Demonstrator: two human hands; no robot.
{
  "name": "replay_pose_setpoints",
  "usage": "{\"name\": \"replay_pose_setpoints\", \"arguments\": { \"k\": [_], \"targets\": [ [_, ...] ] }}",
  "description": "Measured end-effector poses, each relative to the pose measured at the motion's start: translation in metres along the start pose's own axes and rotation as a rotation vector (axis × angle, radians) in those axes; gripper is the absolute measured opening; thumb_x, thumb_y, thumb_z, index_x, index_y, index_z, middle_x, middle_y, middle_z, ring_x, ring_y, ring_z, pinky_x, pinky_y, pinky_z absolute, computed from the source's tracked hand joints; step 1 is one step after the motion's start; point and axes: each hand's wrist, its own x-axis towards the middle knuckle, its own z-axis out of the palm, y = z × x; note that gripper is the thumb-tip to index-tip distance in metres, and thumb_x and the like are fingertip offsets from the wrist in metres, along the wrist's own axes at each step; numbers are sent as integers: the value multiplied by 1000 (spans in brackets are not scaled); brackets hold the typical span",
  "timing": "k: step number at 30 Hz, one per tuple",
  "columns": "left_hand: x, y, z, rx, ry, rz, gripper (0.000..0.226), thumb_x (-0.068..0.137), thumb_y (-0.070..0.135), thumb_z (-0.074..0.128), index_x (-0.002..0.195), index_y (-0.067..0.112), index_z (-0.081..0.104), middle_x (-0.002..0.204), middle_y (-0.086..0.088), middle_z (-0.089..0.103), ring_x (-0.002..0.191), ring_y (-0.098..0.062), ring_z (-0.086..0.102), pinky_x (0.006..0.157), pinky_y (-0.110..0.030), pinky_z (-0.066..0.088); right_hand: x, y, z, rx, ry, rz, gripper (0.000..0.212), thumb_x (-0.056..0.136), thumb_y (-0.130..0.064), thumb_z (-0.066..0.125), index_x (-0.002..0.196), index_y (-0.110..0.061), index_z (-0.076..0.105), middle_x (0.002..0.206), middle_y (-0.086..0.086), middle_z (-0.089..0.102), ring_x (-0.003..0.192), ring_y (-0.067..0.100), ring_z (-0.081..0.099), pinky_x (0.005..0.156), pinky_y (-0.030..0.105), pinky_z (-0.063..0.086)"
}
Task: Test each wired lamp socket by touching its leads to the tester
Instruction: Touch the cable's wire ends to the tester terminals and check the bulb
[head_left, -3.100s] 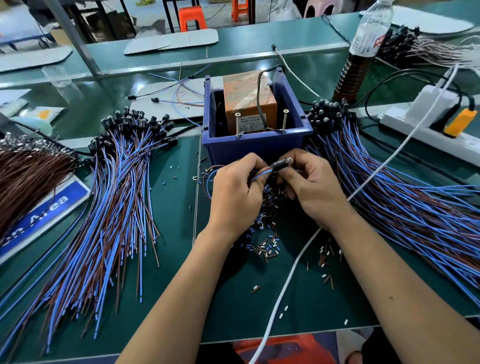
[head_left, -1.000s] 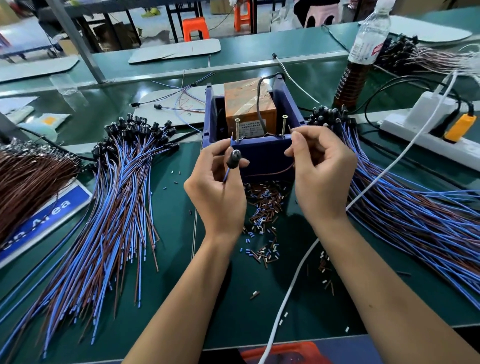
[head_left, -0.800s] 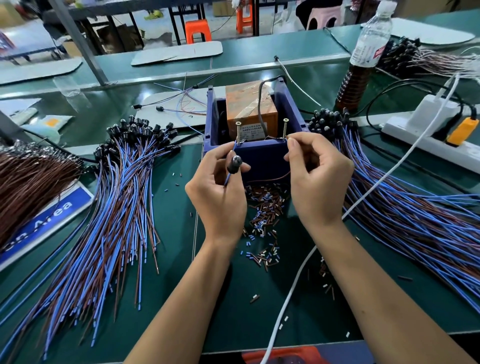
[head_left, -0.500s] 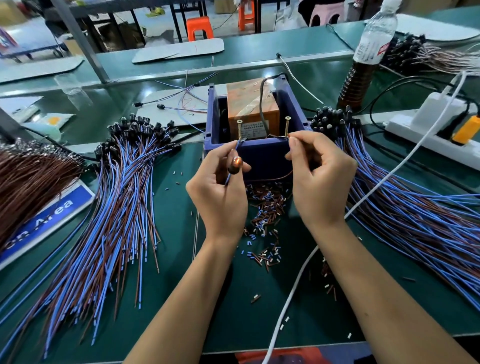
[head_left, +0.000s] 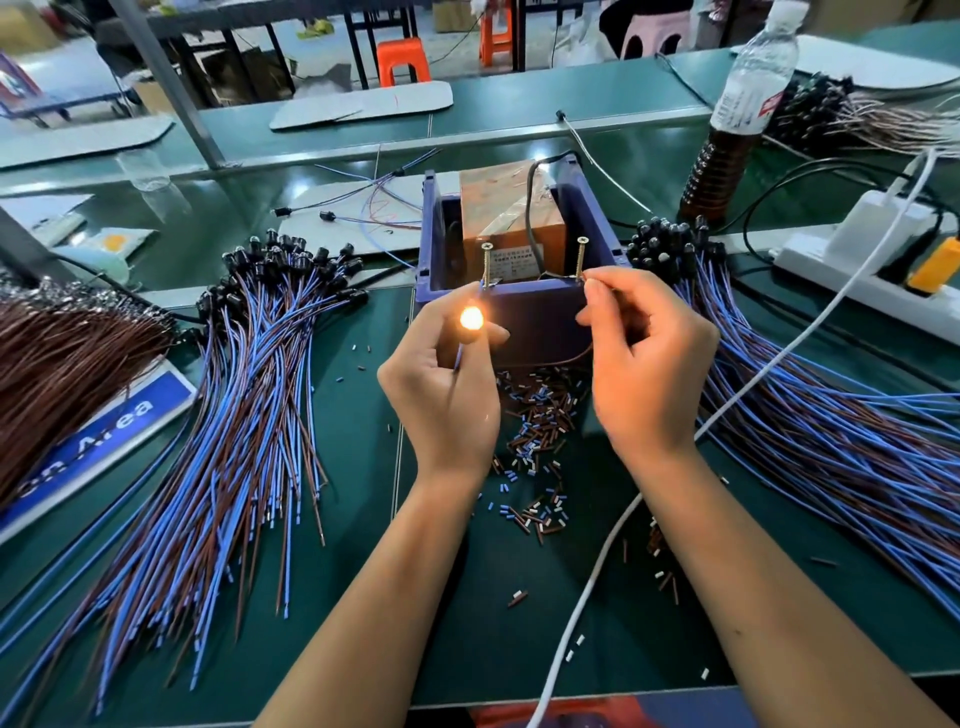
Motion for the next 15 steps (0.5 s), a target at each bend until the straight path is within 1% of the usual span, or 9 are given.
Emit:
{"name": "replay_pose_setpoints", "arguments": {
  "k": [2,5,6,7,9,11,13,14,15],
  "targets": [
    [0,0,0,18,22,13,19,99,20,60,105,15,77,72,9,73,61,-2,60,63,-14,42,0,1,0,7,-2,3,17,105,-16,62,105,-8,77,82,-5,73,76,3,71,69,23,56],
    [-1,3,-1,29,71,41,17,101,14,60,107,8,75,72,8,73,65,-2,64,68,-14,45,-1,1,-1,14,6,21,17,105,-17,61,105,-8,76,80,-6,72,76,2,70,70,16,52],
    [-2,4,-2,31,80,46,16,101,12,60,105,8,74,73,9,73,65,-3,64,68,-14,46,-1,0,-2,23,15,34,16,104,-16,61,105,-8,75,80,-6,72,76,3,70,70,16,51],
    [-3,8,-1,32,84,48,14,101,11,60,104,10,74,73,9,72,64,-4,63,67,-15,46,-1,0,-5,36,29,46,15,104,-16,61,105,-8,74,79,-6,71,75,4,70,70,17,52],
    [-7,17,3,36,54,30,16,101,10,61,98,21,73,70,9,72,61,-8,61,65,-20,48,-1,0,-12,60,64,73,12,103,-14,62,104,-11,73,77,-6,71,74,8,70,68,21,53],
    [-10,32,14,51,-67,-48,24,100,14,62,87,32,72,67,8,73,59,-11,63,63,-27,51,0,0,-22,69,99,107,10,102,-13,63,104,-14,72,76,-6,70,72,12,71,67,25,54],
    [-11,48,35,62,-303,-181,20,98,17,65,84,26,75,66,9,74,59,-5,66,61,-22,51,5,3,-38,65,143,138,9,102,-15,63,105,-13,71,76,-3,71,70,13,71,66,28,54],
    [-12,56,49,76,-444,-261,17,96,18,66,82,23,76,66,9,75,61,-4,68,61,-21,52,7,5,-49,62,167,155,10,101,-16,63,105,-13,71,76,-1,72,69,13,70,66,29,54],
    [-13,63,64,98,-581,-324,17,94,19,68,79,21,77,67,8,75,65,-7,70,64,-25,55,11,7,-60,55,192,170,10,101,-16,63,105,-13,71,77,2,72,68,14,70,67,30,54]
  ]
}}
